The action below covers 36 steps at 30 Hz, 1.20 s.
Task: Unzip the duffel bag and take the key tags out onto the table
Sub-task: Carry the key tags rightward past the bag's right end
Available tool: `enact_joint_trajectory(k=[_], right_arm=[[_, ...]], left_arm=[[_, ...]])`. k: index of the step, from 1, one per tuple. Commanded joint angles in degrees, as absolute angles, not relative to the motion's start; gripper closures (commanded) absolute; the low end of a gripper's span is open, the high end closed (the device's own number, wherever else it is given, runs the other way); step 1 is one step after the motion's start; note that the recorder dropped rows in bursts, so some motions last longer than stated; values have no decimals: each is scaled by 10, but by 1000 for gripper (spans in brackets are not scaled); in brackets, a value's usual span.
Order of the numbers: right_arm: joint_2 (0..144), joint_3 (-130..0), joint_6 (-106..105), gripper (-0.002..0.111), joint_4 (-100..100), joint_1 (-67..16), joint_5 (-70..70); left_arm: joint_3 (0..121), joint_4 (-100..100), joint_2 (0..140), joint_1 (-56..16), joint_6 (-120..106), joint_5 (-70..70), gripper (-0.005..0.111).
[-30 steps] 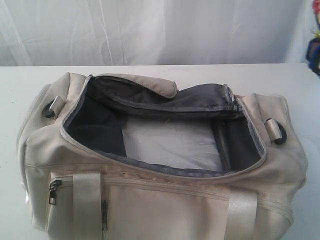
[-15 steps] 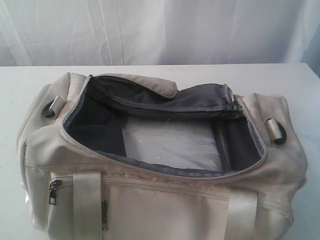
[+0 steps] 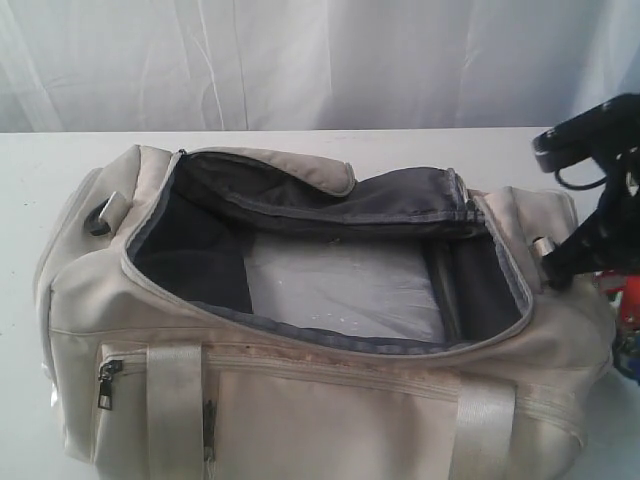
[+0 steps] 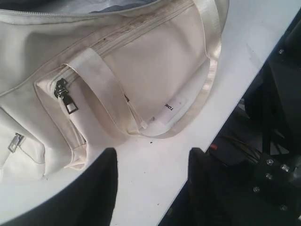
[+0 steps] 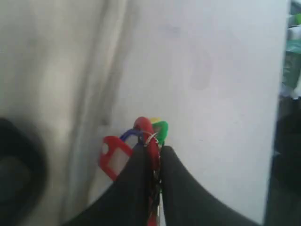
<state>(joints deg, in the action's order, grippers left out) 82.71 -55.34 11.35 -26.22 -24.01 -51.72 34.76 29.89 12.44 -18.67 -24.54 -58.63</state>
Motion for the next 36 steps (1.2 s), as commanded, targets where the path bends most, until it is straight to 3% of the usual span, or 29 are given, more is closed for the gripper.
enact_joint_trajectory(k=[1, 8, 18, 24, 36], right_arm=[[870, -531, 85, 108, -144, -238, -403], [944, -526, -113, 108, 173, -240, -302], [1021, -535, -517, 108, 622, -277, -313], [1049, -569, -529, 108, 650, -323, -335], [973, -599, -517, 108, 603, -323, -351]], left_arm=[[345, 309, 120, -185, -244, -596, 56], [345, 308, 120, -185, -246, -596, 56], [345, 298, 120, -185, -255, -597, 56], [345, 295, 120, -185, -255, -597, 56], [345, 295, 120, -185, -254, -600, 56]])
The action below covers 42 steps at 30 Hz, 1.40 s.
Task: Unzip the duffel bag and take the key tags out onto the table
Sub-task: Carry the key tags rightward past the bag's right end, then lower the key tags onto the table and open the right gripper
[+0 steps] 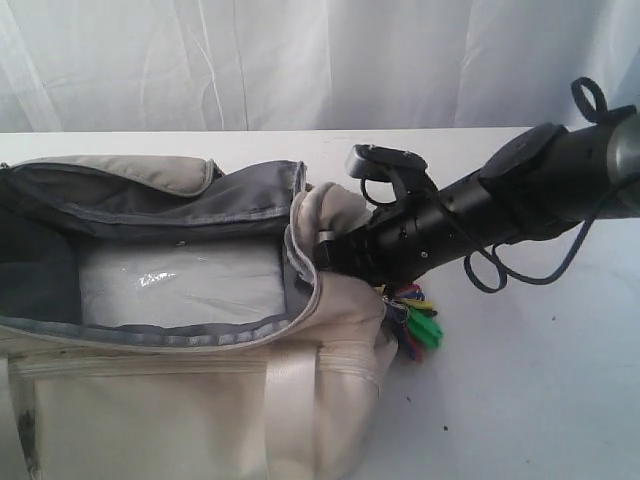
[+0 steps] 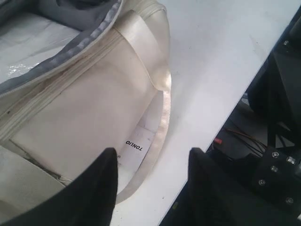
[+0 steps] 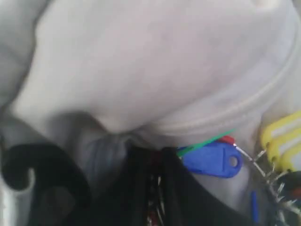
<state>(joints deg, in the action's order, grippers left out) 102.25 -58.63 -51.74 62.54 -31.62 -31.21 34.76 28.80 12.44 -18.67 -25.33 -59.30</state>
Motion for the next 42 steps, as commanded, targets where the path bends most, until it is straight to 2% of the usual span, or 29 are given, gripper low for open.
enact_joint_trajectory(k=[1, 7, 12, 15, 30, 34, 39, 42], right_arm=[[960, -599, -506, 108, 578, -320, -351], [863, -599, -318, 108, 337, -279, -355], [822, -599, -187, 108, 134, -255, -425], [820, -599, -187, 108, 110, -249, -450], [878, -598, -187, 108, 88, -249, -391], [895, -598, -184, 94, 88, -249, -371], [905, -598, -148, 62, 90, -249, -331], [898, -598, -135, 52, 90, -249, -330]], left_arm=[[345, 295, 120, -185, -254, -600, 56], [345, 303, 120, -185, -253, -599, 56], [345, 303, 120, -185, -253, -599, 56], [345, 303, 120, -185, -253, -600, 56], [345, 304, 120, -185, -225, -600, 56], [345, 304, 120, -185, -222, -600, 56], [345, 304, 120, -185, -215, -600, 56], [345, 304, 120, -185, -215, -600, 56]])
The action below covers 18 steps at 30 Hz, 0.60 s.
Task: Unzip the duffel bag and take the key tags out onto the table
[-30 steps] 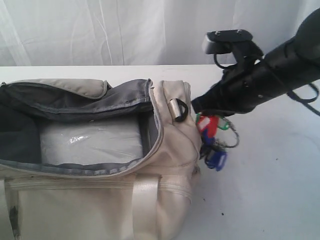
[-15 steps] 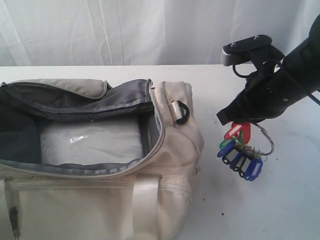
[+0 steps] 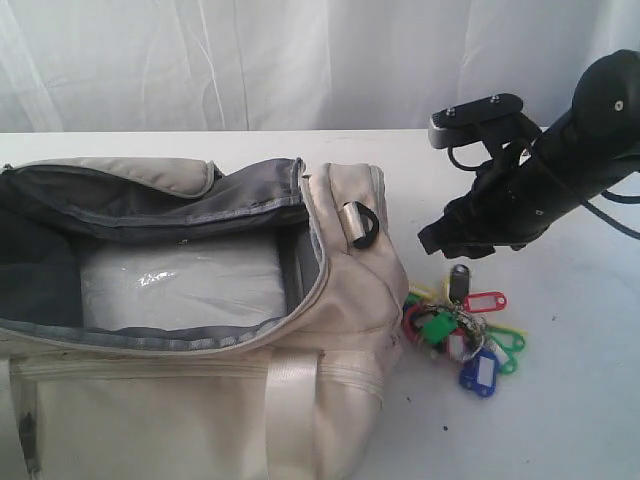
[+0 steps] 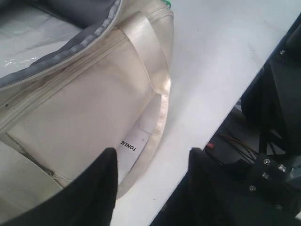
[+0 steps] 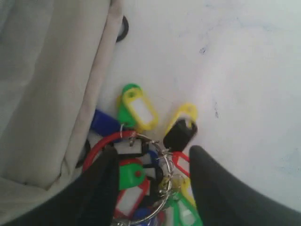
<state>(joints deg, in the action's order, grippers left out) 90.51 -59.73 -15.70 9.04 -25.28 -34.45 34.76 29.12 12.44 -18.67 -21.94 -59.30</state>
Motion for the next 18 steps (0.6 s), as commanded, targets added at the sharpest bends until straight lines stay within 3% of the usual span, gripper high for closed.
enact_joint_trajectory(k=[1, 10, 18], right_arm=[[895, -598, -135, 51, 89, -249, -334], [813, -594, -136, 51, 37, -249, -485], [498, -503, -147, 54, 89, -249, -479]], left_arm=[[345, 304, 120, -185, -215, -600, 56], [345, 344, 120, -185, -225, -600, 56], [345, 423, 94, -185, -285, -538, 56]])
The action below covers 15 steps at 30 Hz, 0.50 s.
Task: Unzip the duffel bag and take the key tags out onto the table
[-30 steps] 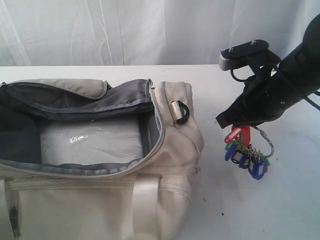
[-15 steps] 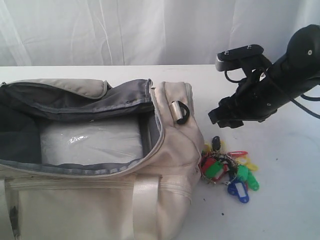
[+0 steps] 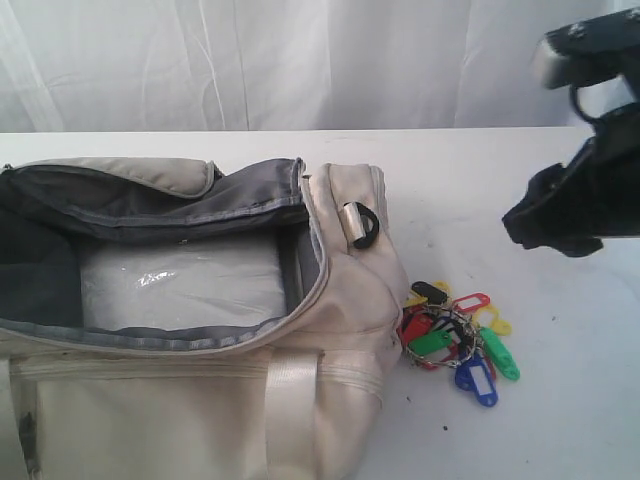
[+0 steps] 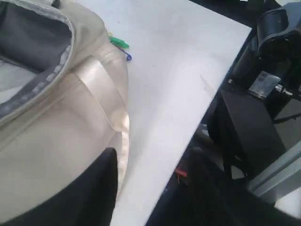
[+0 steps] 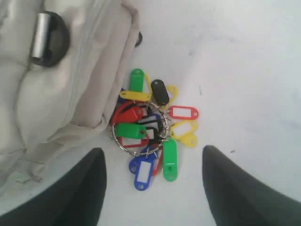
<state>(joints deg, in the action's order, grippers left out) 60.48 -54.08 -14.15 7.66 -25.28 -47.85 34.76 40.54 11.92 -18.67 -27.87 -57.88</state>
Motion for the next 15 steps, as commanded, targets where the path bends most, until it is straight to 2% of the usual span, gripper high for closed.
enact_joint_trajectory(k=[1, 7, 9, 13, 15], right_arm=[[426, -476, -144, 59, 95, -249, -458], [189, -355, -98, 76, 119, -249, -284], [168, -324, -105, 83, 119, -249, -232], [177, -281, -144, 108, 117, -249, -171], [182, -263, -142, 108, 119, -249, -138]], left_arm=[[345, 422, 74, -185, -279, -487, 59], [345, 406, 44, -185, -240, -337, 71], [345, 396, 44, -185, -240, -325, 80], [345, 345, 44, -185, -240, -289, 107], [345, 332, 44, -185, -240, -266, 107]])
